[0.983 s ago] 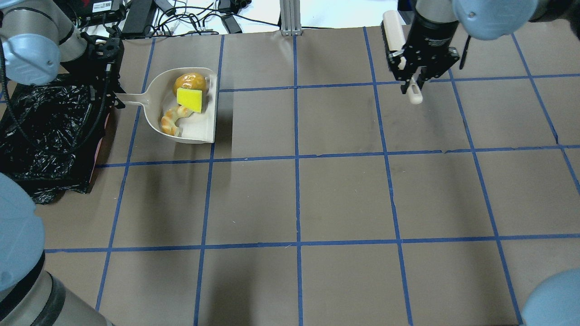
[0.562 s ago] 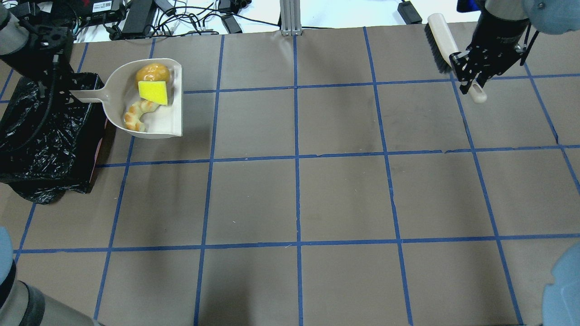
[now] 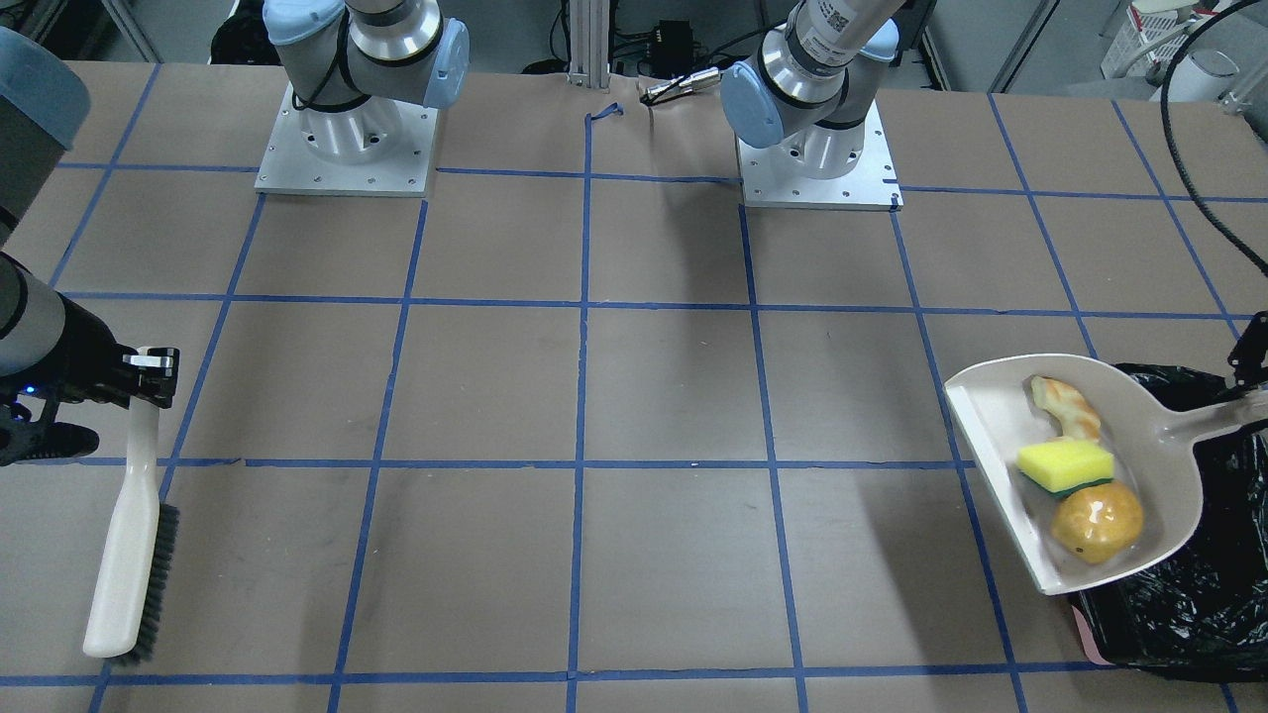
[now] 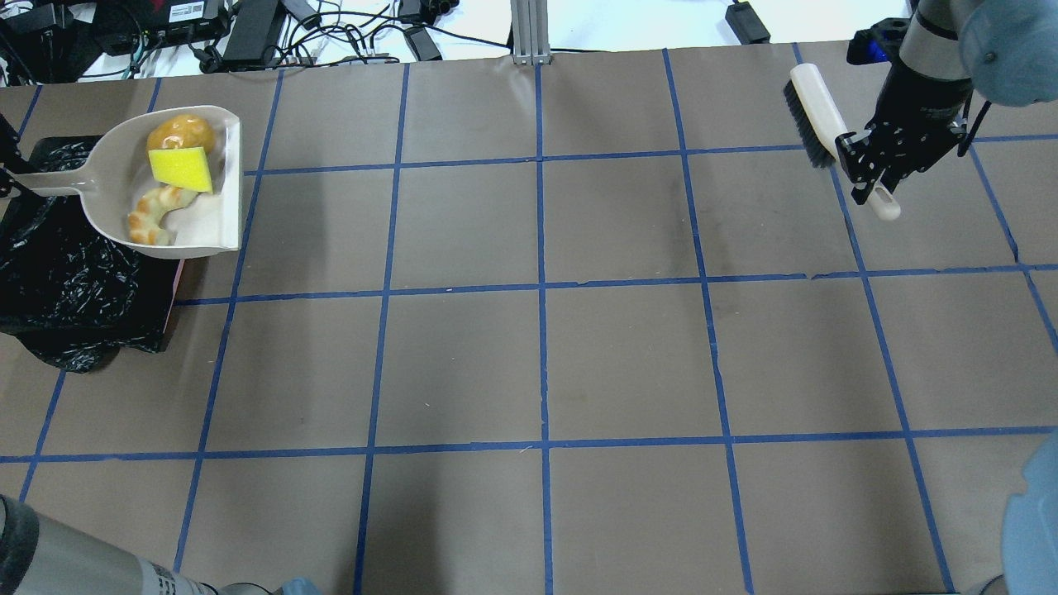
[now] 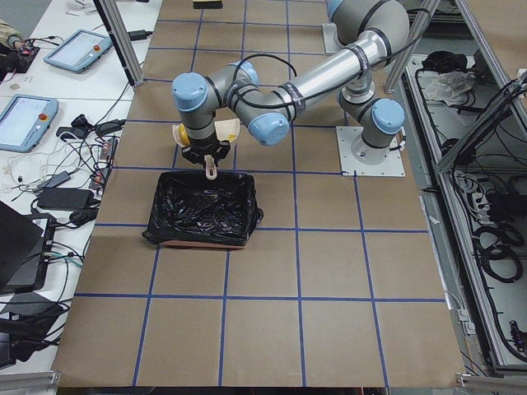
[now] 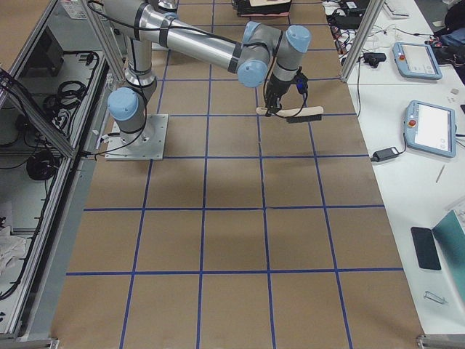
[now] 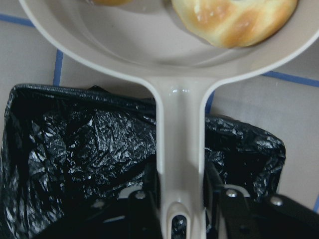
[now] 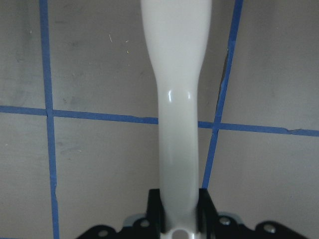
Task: Sweep and dump trash into bin
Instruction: 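Carry the dustpan with the left gripper over the black bin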
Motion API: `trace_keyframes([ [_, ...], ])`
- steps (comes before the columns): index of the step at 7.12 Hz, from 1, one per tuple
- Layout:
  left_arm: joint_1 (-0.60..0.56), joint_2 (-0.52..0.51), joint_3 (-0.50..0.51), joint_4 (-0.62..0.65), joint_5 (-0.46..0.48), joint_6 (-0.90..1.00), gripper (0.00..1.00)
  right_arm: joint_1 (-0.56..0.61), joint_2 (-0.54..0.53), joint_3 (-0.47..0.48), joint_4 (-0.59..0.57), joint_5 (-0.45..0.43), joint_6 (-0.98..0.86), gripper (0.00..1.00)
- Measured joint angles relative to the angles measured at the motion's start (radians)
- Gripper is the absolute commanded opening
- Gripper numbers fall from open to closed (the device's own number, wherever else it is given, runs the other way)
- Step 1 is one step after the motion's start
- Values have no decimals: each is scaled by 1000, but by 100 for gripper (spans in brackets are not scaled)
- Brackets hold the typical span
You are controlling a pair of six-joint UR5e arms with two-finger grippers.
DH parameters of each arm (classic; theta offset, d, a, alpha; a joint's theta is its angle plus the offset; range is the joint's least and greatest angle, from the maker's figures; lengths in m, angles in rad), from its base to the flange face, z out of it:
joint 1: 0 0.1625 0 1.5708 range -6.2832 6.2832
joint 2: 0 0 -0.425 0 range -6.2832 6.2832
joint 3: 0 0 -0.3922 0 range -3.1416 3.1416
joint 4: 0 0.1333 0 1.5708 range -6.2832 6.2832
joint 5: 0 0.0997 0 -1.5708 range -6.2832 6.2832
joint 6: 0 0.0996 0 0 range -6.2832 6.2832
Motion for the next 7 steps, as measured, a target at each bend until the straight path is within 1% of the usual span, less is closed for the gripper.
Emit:
trace_keyframes([
  [2, 73, -9, 35, -8, 37, 94, 0, -51, 2, 52, -46, 2, -36, 0],
  [4, 114, -15, 68, -9, 113, 176, 0, -96, 9, 83, -77, 9, -83, 0],
  [5, 134, -19, 75, -8, 157, 227, 0, -102, 14, 100, -93, 13, -88, 0],
  [7, 172, -37, 78, -1, 199, 315, 0, -104, 37, 122, -140, 13, -76, 0],
])
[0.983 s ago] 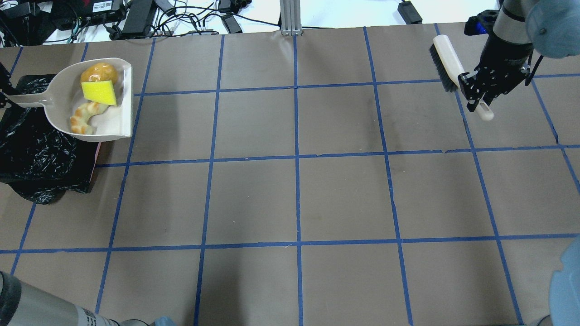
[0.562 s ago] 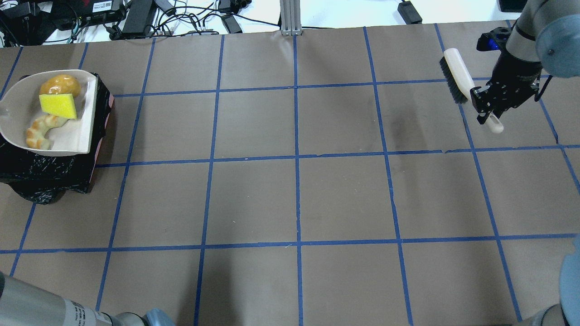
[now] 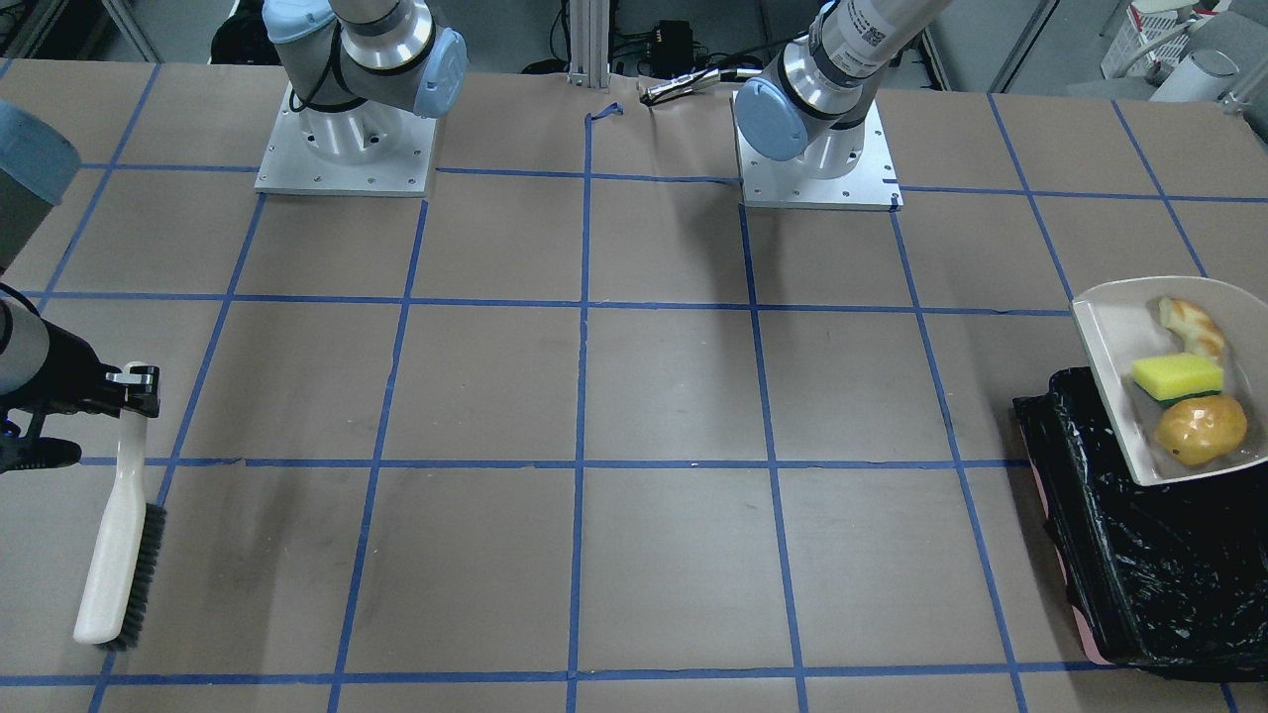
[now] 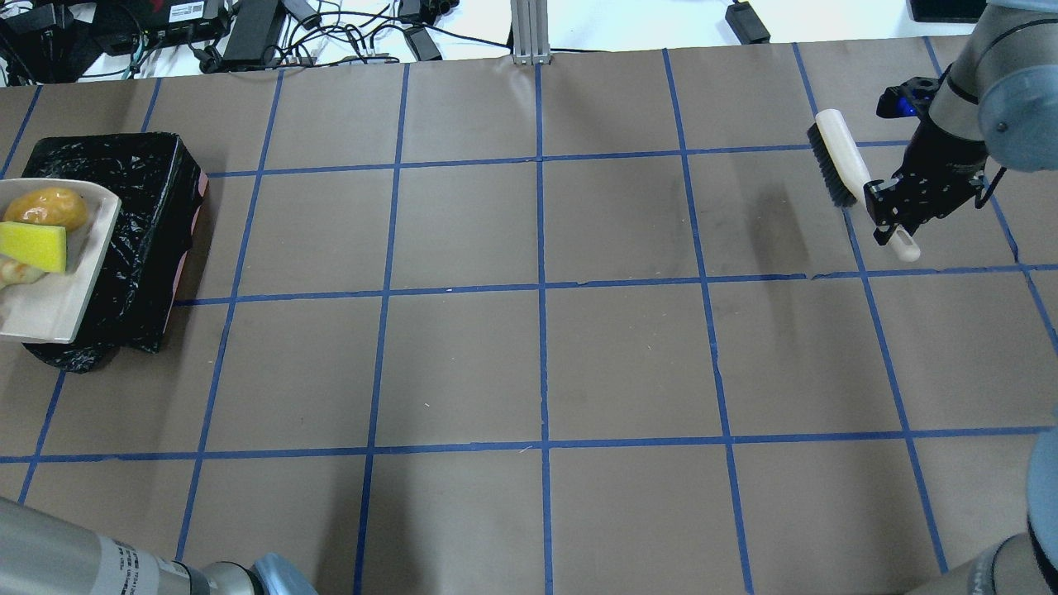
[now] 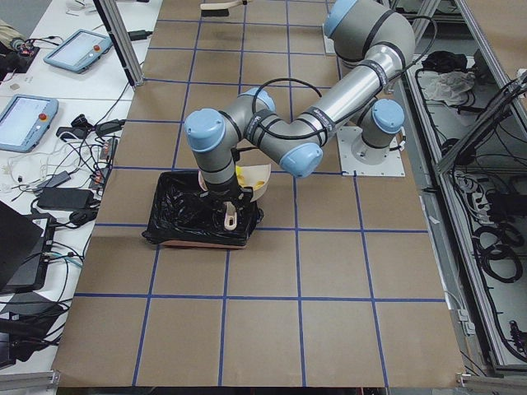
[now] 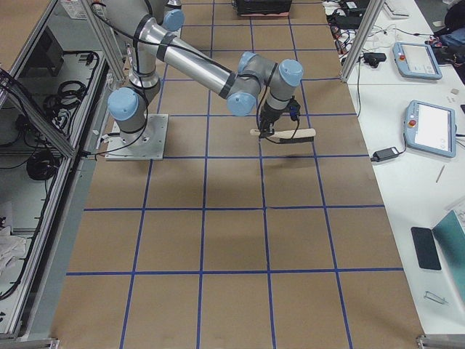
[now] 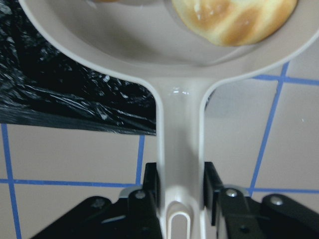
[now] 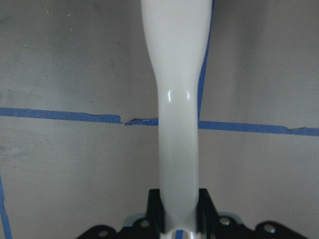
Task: Sweep and dump trash into bin
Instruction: 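Carry the dustpan with the left gripper over the black bin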
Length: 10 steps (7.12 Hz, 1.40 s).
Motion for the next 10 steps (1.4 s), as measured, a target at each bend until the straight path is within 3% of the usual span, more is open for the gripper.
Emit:
trace_keyframes([
  [5, -3, -43, 52, 45, 139, 90, 0, 0, 43, 7, -14, 3, 56, 0],
  [8, -76, -55, 63, 84, 258, 99, 0, 0, 45, 31, -35, -8, 53, 0],
  [10, -89, -78, 63, 138, 277, 154, 0, -2, 45, 37, -46, -13, 49, 0],
])
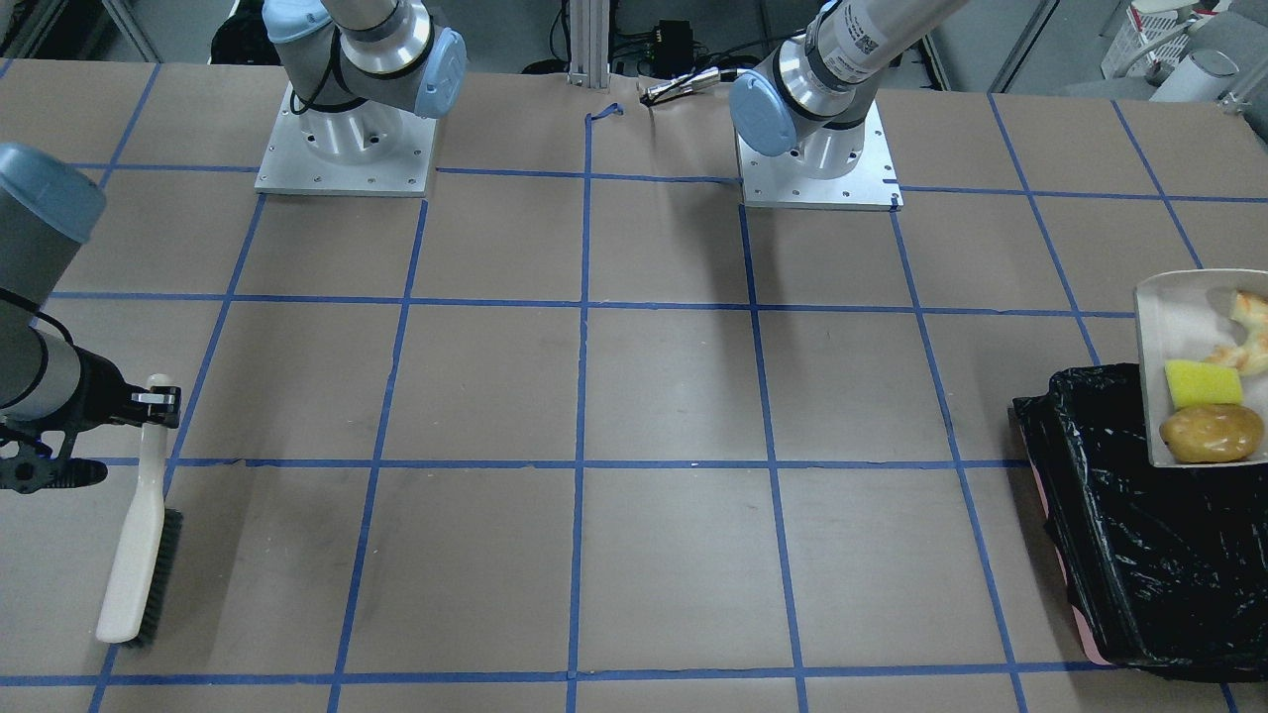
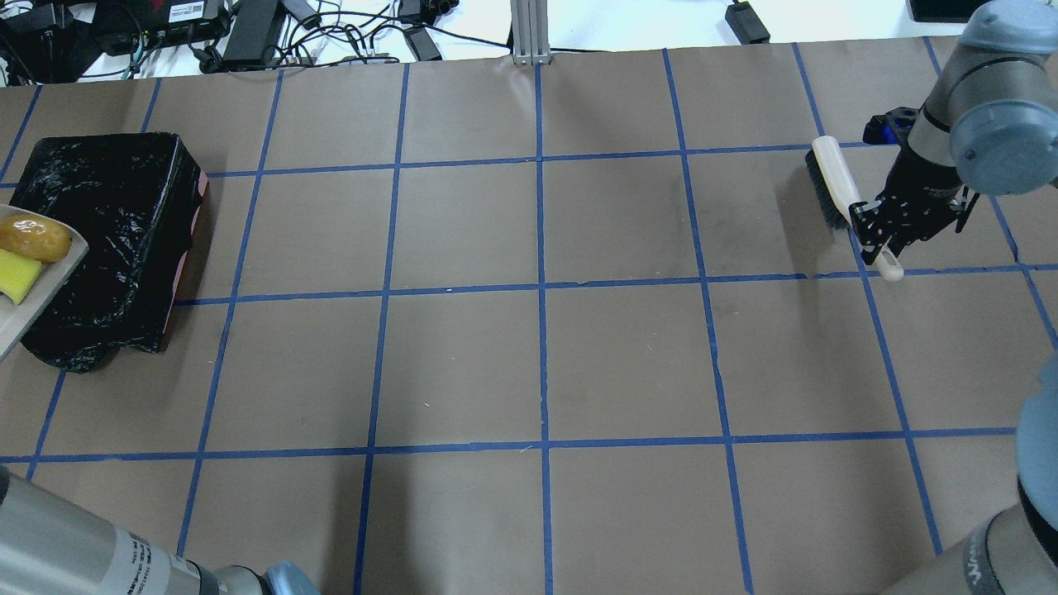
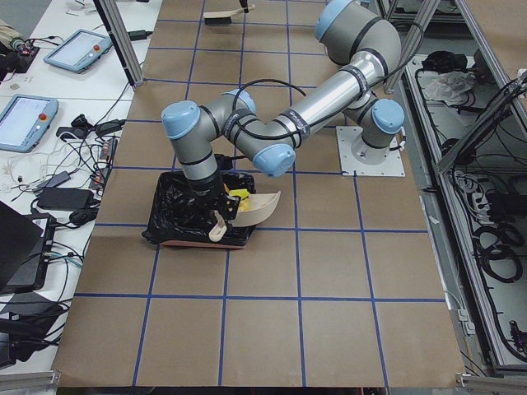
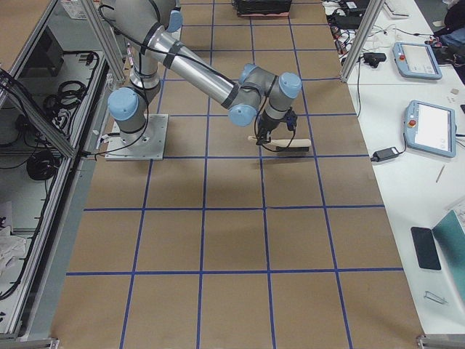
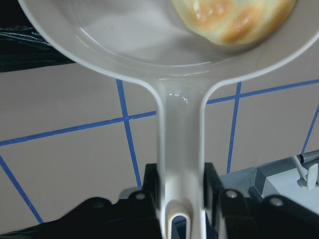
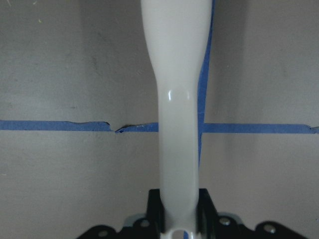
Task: Sweep and dump trash into bin
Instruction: 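Carry the dustpan with the left gripper over the black bin, then tilt the dustpan with the left gripper to dump trash into the bin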
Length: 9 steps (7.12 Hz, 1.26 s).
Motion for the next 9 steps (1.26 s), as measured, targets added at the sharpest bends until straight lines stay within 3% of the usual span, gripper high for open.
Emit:
trace_keyframes([
  [4, -28, -12, 1, 41, 46, 81, 0, -3, 6, 2, -12, -2, -3, 0],
  [5, -35, -14, 2, 64, 75, 100, 0, -3, 12, 2, -12, -2, -3, 4],
  [6, -45, -18, 2, 94, 99, 120, 0, -4, 16, 2, -12, -3, -1, 22],
  [7, -53, -23, 2, 117, 113, 130, 0, -4, 18, 2, -12, -4, 1, 32],
  [9, -70, -30, 2, 160, 127, 150, 0, -4, 18, 2, -13, -11, 4, 37],
])
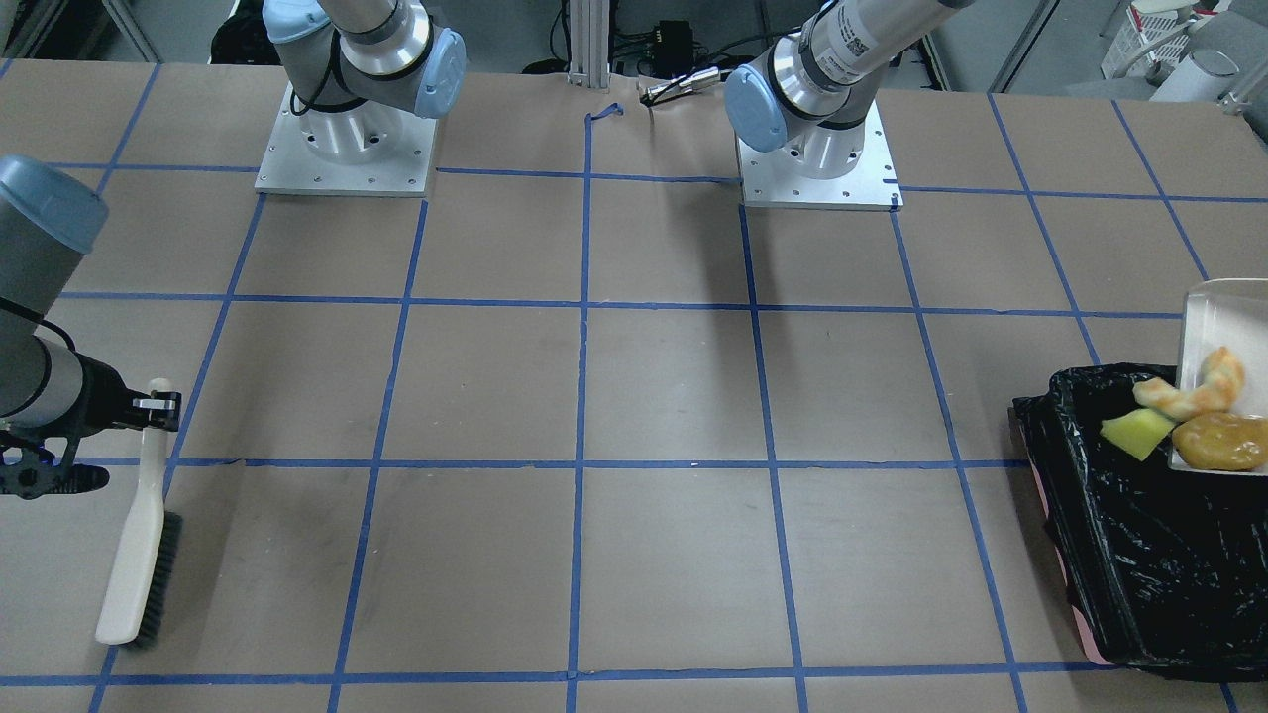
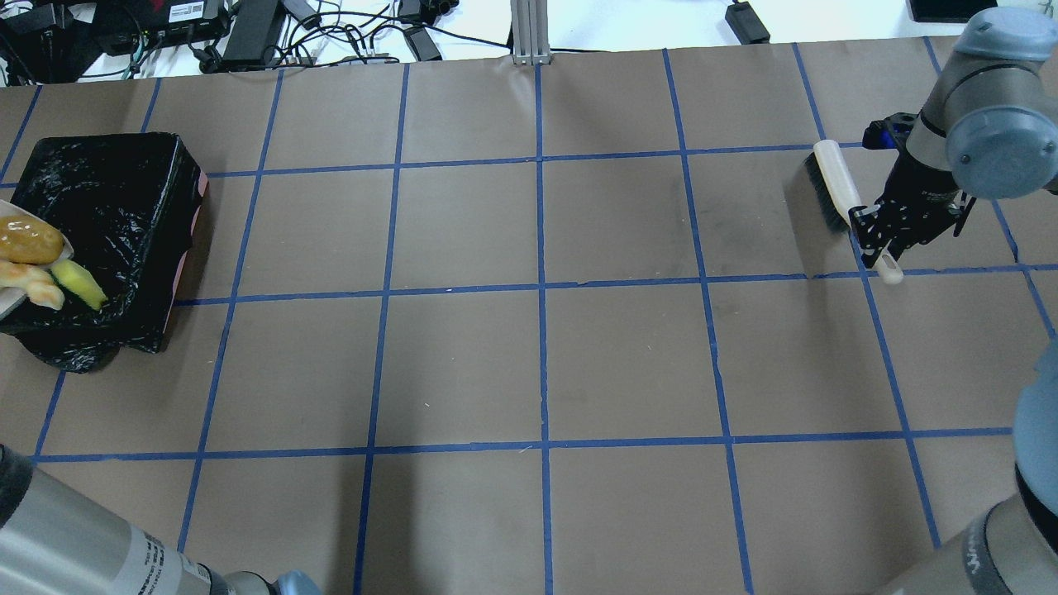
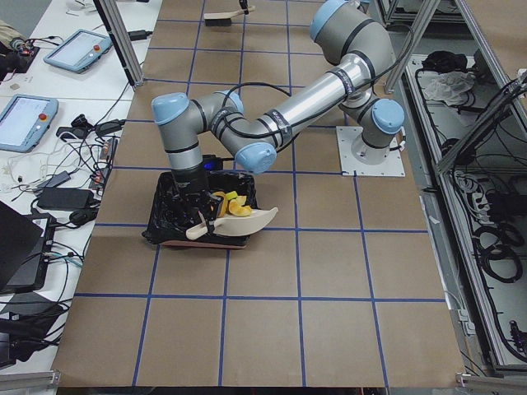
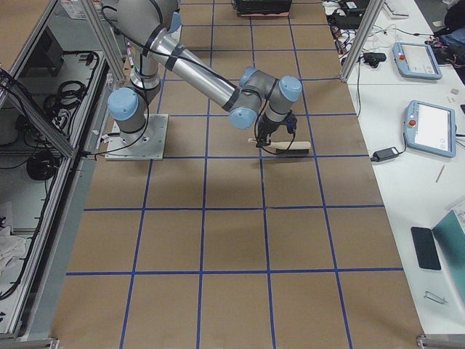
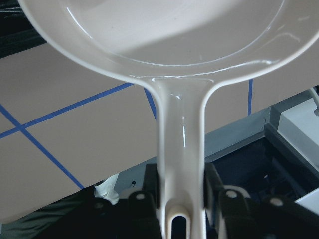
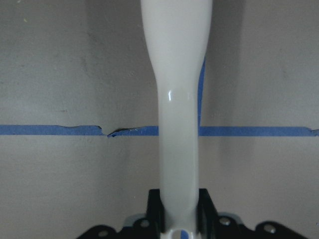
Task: Sweep and dump trash into bin
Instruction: 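Tilt the dustpan with the left gripper to dump trash into the bin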
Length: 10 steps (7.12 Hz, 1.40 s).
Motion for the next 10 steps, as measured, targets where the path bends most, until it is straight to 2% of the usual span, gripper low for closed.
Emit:
trace_keyframes([
  [4, -32, -2, -1, 17, 18, 14, 0, -1, 0, 0, -3, -4, 5, 61],
  [6, -38, -1, -1, 18, 24, 25, 0, -1, -1, -2, 0, -3, 6, 90],
  [7, -38, 1, -1, 18, 19, 32, 0, 0, -5, -7, 5, -1, 5, 99],
  [8, -34, 9, -1, 15, -26, 34, 0, 0, -12, -11, 9, -1, 5, 100],
  [10, -14, 37, 0, -6, -210, 16, 0, 1, -58, -16, 13, 0, 5, 100],
])
